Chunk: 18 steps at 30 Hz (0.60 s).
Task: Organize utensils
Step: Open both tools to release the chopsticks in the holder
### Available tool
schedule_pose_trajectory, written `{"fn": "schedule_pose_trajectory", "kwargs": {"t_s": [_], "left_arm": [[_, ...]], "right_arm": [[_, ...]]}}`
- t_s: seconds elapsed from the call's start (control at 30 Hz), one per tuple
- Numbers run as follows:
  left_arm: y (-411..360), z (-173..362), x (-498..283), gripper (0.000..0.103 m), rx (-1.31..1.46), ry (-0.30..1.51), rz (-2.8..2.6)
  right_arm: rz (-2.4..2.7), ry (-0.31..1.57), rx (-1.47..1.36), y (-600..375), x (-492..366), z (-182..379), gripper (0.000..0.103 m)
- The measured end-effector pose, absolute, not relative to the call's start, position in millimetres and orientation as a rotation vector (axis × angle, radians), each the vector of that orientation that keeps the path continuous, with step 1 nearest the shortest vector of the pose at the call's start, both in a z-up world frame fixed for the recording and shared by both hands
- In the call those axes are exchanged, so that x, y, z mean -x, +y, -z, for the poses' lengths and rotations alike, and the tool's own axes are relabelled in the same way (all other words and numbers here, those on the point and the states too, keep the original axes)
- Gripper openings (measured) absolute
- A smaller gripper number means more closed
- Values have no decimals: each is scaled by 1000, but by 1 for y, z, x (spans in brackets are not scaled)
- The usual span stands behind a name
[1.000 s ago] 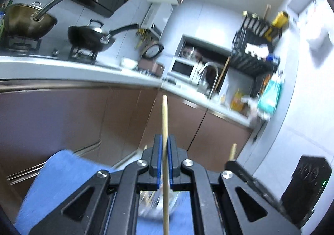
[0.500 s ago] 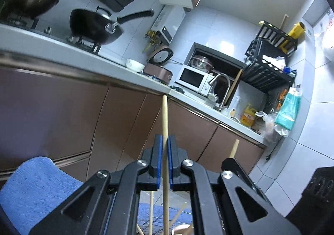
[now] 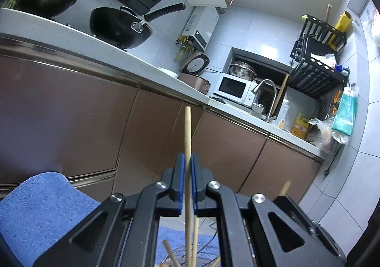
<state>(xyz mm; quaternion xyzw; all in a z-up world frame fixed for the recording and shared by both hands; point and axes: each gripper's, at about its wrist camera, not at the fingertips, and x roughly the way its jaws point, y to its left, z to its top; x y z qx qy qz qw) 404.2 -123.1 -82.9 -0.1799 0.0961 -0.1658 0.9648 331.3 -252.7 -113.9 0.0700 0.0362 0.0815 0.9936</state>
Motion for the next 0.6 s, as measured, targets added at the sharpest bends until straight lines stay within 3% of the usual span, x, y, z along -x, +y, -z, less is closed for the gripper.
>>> {"fn": "schedule_pose_trajectory", "kwargs": {"t_s": [0.23,0.6], "left_arm": [[-111,74,-378,9,335,196,336],[-97,46,-309,40,214,265,278]], "right_arm": [[-150,84,-153,-256,-310,113,30],[-114,128,-122,-248,-256,97,56]]}}
